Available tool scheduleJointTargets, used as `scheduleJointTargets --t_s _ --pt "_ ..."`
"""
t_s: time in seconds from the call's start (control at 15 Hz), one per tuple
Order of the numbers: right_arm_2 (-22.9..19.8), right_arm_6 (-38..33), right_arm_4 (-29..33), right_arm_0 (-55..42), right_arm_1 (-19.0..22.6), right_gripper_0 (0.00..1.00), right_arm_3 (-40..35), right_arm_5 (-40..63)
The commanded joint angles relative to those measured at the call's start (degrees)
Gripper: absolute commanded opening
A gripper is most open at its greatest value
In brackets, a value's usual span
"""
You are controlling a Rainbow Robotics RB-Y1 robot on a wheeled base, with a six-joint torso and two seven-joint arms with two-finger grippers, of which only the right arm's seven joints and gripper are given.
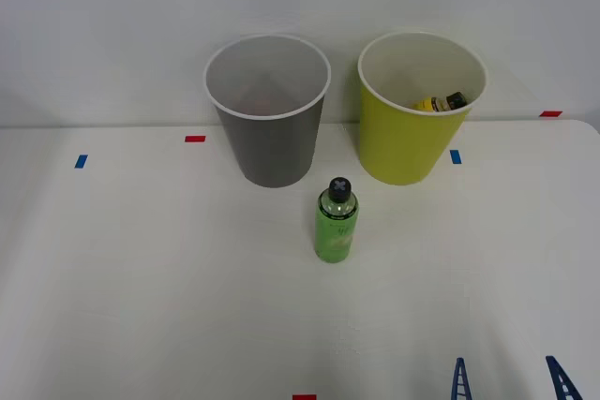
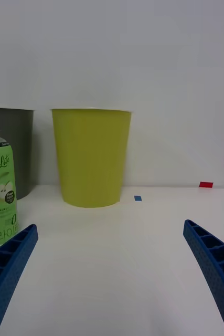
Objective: Put cans in the gray bin, plastic bottles in the light green bin
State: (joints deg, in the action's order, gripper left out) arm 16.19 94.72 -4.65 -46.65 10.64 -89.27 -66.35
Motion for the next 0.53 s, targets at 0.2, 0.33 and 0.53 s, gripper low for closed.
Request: scheduleJointTargets --t_s 0.2,0.33,0.53 --pt "3.1 8.0 -2.0 -3.2 2.1 0.96 -5.7 4.0" --pt "3.9 8.0 -2.6 -4.5 2.7 0.96 -10.1 8.0" --pt "4.0 8.2 -3.2 -4.5 3.2 0.96 -10.1 8.0"
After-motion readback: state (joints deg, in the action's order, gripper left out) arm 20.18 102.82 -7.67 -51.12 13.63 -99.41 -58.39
